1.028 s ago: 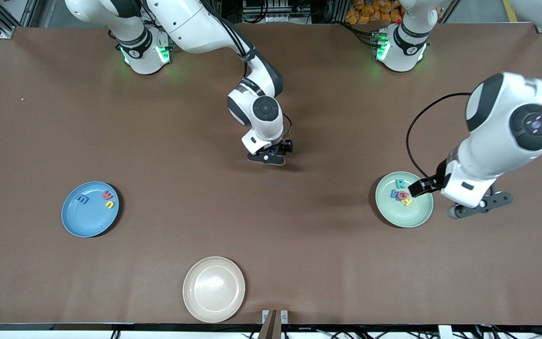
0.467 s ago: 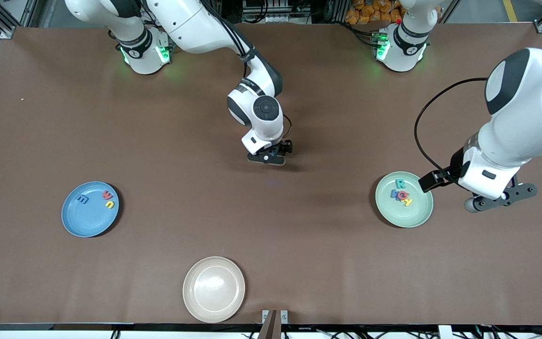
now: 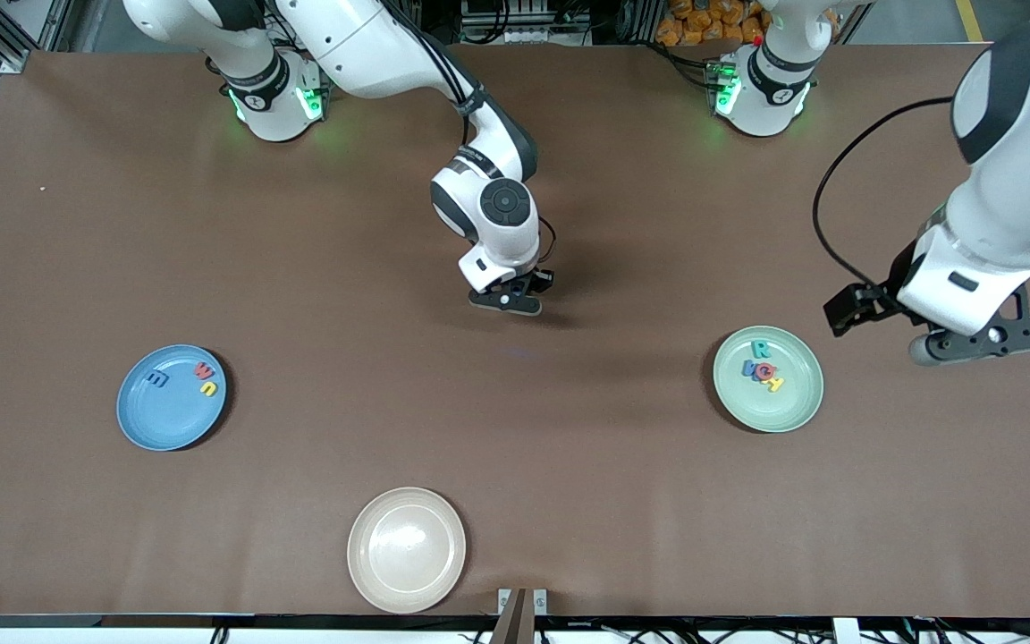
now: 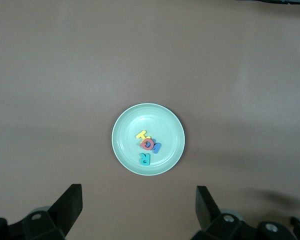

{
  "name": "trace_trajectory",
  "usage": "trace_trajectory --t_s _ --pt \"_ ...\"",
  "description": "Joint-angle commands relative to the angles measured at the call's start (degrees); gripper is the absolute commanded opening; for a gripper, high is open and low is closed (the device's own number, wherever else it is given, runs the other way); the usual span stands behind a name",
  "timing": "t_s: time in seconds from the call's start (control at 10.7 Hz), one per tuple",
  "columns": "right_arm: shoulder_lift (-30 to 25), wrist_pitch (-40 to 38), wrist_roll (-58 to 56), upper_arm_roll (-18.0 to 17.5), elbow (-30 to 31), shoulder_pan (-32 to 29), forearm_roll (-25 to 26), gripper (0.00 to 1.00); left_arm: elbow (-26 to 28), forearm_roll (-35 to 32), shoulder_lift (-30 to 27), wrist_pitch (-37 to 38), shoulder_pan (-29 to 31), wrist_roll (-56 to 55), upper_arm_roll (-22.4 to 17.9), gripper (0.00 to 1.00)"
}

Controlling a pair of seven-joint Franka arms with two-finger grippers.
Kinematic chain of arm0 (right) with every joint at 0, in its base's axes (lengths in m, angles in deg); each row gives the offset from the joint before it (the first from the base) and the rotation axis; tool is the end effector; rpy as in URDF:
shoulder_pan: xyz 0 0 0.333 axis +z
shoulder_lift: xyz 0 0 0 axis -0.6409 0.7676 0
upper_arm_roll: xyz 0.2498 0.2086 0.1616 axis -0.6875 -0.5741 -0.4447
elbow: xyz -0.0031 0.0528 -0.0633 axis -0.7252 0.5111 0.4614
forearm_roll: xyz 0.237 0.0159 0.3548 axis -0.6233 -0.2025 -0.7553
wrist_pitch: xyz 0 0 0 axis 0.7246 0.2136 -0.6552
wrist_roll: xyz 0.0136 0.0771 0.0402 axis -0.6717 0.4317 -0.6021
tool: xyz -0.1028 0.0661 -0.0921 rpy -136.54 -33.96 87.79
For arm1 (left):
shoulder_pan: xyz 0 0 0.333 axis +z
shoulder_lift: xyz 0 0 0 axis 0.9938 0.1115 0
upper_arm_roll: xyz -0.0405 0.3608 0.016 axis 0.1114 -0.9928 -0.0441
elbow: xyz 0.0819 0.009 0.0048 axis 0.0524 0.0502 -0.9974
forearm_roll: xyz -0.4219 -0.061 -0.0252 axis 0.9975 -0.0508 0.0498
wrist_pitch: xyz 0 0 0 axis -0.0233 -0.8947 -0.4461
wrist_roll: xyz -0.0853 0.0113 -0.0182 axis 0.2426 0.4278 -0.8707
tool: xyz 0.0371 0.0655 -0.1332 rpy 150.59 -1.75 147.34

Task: Sort upper and lower case letters into plates
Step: 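Release the Q on the green plate while the right gripper grasps blue a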

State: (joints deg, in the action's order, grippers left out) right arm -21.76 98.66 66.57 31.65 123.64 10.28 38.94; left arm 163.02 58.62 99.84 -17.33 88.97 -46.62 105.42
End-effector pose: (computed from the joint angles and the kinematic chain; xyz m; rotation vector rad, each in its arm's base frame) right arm 0.4749 0.5626 0.1440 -3.0989 0.3014 0.0721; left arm 0.6658 -0.1161 0.5773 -3.0866 -0.1228 -0.1123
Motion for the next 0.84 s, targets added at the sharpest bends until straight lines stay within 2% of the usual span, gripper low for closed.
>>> trace_trajectory --t_s 0.0,0.09,0.37,0.75 --pt "-1.0 0.0 1.2 0.0 0.1 -0.2 1.3 0.03 2.4 3.9 -4.4 1.0 -1.0 10.0 -4.6 1.00" --pt "-1.8 -0.2 0.3 0.0 0.0 -1.6 2.5 0.03 5.4 4.5 -7.1 1.0 -1.4 10.1 -5.2 1.00" --pt "-6.6 -5.0 -7.1 -1.8 0.0 -9.1 4.2 0.03 9.9 8.1 -10.8 0.8 -5.0 10.5 -11.5 1.00" --pt "-12.9 -13.2 -22.4 -2.1 0.1 -18.8 5.0 0.03 9.9 8.1 -10.7 0.9 -6.3 11.1 -12.5 1.00"
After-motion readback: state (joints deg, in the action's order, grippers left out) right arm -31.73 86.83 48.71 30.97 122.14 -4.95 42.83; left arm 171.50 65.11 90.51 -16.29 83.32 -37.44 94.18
